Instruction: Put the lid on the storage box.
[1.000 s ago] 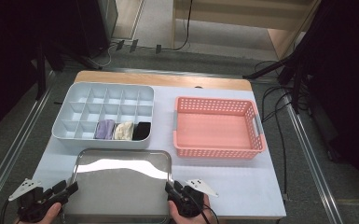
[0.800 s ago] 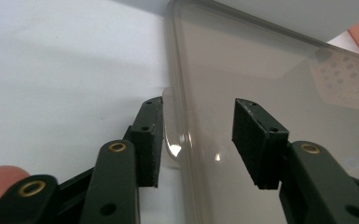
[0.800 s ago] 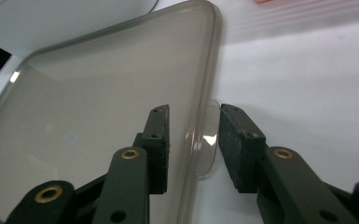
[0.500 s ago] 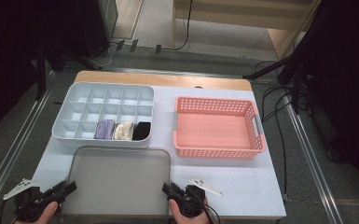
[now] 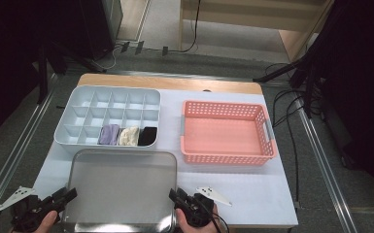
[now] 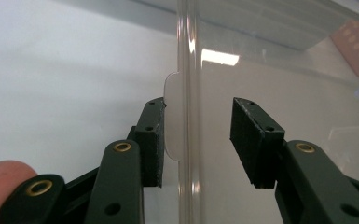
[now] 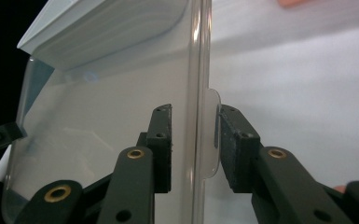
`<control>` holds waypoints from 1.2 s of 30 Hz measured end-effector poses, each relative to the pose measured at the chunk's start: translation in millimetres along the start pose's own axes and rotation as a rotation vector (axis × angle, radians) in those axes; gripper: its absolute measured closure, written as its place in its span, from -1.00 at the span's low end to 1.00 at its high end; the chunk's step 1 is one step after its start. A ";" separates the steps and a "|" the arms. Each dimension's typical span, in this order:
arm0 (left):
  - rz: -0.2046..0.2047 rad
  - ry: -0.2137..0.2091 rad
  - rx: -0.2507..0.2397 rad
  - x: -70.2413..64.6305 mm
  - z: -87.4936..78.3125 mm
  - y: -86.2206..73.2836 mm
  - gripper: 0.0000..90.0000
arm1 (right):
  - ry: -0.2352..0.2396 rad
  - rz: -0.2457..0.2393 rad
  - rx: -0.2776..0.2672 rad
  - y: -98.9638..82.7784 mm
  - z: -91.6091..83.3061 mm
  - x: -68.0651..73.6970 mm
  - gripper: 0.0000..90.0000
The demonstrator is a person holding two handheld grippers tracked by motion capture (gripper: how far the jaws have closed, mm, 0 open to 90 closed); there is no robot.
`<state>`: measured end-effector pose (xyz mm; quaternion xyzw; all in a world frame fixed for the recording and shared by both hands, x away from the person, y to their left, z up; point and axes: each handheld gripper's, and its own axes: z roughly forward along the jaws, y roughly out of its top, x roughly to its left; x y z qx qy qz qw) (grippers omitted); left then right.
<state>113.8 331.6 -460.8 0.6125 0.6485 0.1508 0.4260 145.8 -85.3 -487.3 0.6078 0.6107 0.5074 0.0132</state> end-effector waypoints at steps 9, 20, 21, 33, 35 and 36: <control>0.024 0.026 -0.068 -1.2 -7.4 14.4 0.29 | 0.003 -0.049 -0.052 10.6 2.3 14.4 0.53; -0.002 0.026 -0.079 21.1 0.9 50.6 0.26 | 0.010 -0.090 -0.075 35.2 27.5 36.6 0.54; 0.001 0.026 -0.075 23.2 2.8 54.3 0.26 | 0.004 -0.093 -0.073 37.5 30.1 38.2 0.54; 0.037 0.022 -0.064 33.1 17.3 53.8 0.09 | -0.049 -0.196 -0.049 34.3 52.6 39.6 0.23; 0.043 0.007 -0.036 33.0 16.1 47.0 0.00 | -0.035 -0.203 -0.012 27.4 52.8 39.5 0.09; 0.049 -0.001 -0.023 33.3 14.9 44.1 -0.02 | -0.026 -0.199 -0.001 22.9 51.8 38.0 0.09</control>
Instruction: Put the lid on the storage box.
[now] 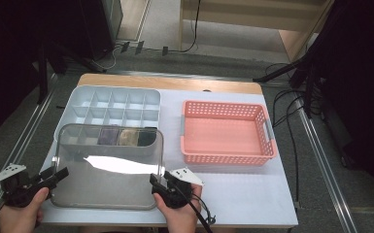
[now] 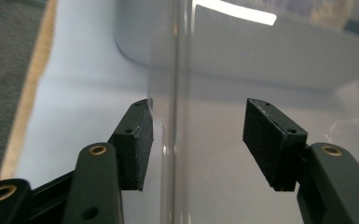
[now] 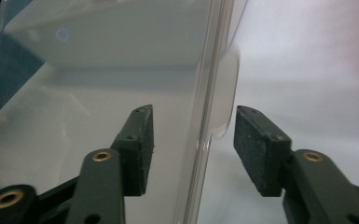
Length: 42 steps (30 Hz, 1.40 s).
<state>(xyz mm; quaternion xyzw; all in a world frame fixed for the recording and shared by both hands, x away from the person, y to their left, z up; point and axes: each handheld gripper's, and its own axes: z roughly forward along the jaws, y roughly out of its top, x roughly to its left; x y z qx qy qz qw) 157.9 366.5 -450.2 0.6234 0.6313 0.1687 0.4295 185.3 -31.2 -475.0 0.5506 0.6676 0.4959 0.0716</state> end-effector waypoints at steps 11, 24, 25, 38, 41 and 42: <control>0.020 -0.008 0.007 -1.5 -7.9 -16.8 0.07 | 0.109 0.047 0.072 -31.7 -12.6 0.3 0.35; -0.026 -0.016 -0.006 15.8 9.2 10.3 0.09 | 0.060 0.056 0.040 -5.8 10.8 7.2 0.41; -0.022 -0.014 -0.007 17.3 10.9 13.7 0.09 | 0.058 0.059 0.039 -1.9 13.9 7.4 0.41; 0.033 -0.027 0.033 19.9 10.7 -1.8 -0.06 | 0.051 -0.008 0.071 -16.0 20.6 9.7 0.23; 0.023 -0.011 0.030 17.6 10.0 -3.6 -0.07 | 0.063 0.021 0.090 -16.2 19.4 10.3 0.34; 0.024 -0.006 0.031 16.5 10.2 -3.2 -0.08 | 0.063 0.033 0.090 -15.7 19.4 9.7 0.35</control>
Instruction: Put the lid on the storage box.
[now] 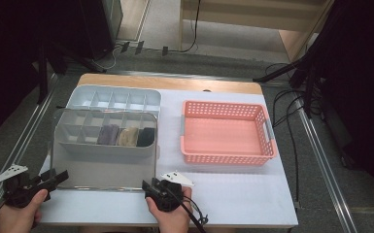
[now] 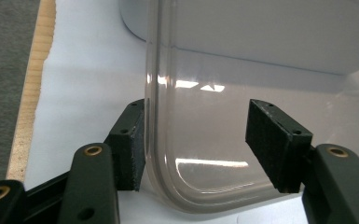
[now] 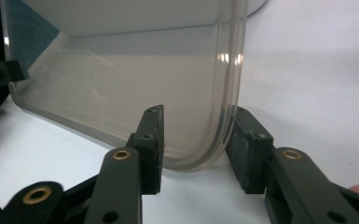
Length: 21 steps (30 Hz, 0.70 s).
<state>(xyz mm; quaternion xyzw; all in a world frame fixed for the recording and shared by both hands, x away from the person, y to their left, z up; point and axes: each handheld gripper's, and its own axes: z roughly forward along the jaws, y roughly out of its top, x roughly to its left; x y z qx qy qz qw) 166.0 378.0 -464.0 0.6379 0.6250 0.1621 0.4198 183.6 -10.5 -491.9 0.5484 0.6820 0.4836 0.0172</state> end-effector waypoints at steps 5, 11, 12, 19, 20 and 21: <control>-0.009 -0.001 0.001 0.7 0.4 4.4 -0.07 | -0.001 0.027 -0.010 2.6 -1.3 1.4 0.38; -0.012 0.002 -0.026 -3.0 -0.1 21.9 -0.06 | 0.011 0.053 -0.034 17.0 -1.8 2.5 0.37; -0.013 0.002 -0.039 -3.7 1.1 31.9 -0.07 | 0.014 0.064 -0.048 27.8 -1.6 4.1 0.35; -0.044 -0.017 -0.069 1.6 6.9 59.8 -0.10 | 0.035 0.084 -0.058 52.0 2.6 11.7 0.22; -0.044 -0.017 -0.081 1.0 6.9 61.5 -0.11 | 0.039 0.070 -0.065 54.2 2.4 12.5 0.16; -0.035 -0.019 -0.087 0.4 5.7 62.9 -0.14 | 0.047 0.071 -0.072 56.3 1.5 14.2 0.09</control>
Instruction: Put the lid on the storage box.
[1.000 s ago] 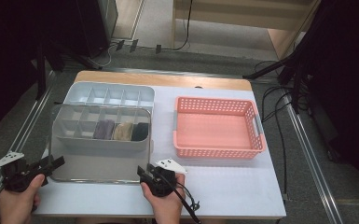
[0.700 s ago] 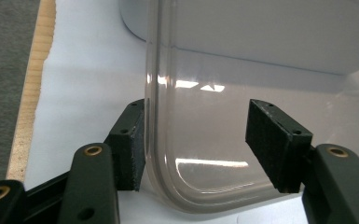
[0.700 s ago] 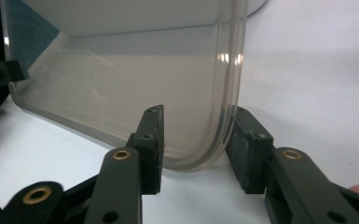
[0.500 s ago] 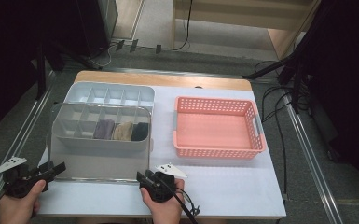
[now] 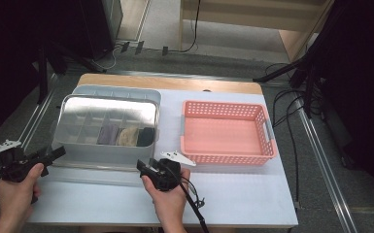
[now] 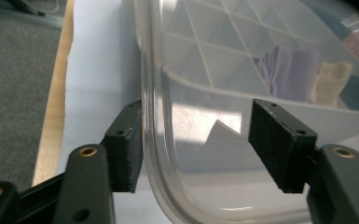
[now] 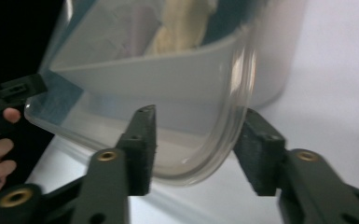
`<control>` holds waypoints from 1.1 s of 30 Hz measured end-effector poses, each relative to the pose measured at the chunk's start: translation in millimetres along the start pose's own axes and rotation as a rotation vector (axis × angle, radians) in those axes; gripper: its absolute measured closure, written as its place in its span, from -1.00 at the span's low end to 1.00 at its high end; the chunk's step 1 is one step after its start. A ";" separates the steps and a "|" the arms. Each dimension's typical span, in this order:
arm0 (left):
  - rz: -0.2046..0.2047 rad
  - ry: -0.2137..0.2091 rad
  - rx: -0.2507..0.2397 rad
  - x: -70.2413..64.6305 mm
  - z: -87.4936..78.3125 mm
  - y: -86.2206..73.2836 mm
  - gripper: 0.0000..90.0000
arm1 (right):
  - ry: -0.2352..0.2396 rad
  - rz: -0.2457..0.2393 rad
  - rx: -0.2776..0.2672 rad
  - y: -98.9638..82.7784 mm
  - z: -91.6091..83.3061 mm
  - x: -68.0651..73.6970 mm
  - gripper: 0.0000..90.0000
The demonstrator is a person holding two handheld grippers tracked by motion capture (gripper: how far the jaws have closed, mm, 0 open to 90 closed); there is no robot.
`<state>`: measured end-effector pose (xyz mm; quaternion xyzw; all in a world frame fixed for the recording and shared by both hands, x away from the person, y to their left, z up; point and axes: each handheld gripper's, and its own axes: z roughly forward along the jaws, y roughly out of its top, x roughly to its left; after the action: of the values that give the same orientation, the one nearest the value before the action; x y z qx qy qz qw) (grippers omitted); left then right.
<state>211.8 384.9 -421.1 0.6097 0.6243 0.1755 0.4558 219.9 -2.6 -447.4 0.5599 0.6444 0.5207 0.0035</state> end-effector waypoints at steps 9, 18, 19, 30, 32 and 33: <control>0.066 0.077 -0.091 -7.7 -34.2 -9.1 -0.23 | 0.003 -0.057 -0.077 6.2 -29.1 2.1 -0.02; 0.126 0.124 -0.136 -22.0 -54.0 -47.0 0.73 | -0.020 -0.184 -0.111 -27.0 -45.5 10.8 0.71; 0.129 0.119 -0.123 -22.8 -51.4 -49.2 0.77 | -0.021 -0.201 -0.104 -29.0 -42.9 12.2 0.73; 0.135 0.096 -0.088 -22.6 -31.6 -38.4 0.74 | -0.045 -0.211 -0.093 -25.2 -19.6 13.3 0.75; 0.134 0.092 -0.084 -22.6 -28.0 -35.5 0.73 | -0.049 -0.202 -0.095 -22.6 -16.9 13.2 0.74; 0.136 0.091 -0.081 -22.3 -27.1 -34.3 0.72 | -0.056 -0.201 -0.097 -20.9 -15.2 13.2 0.74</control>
<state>166.5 366.8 -425.6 0.6231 0.5942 0.2585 0.4381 191.0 0.4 -446.9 0.5061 0.6708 0.5326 0.1007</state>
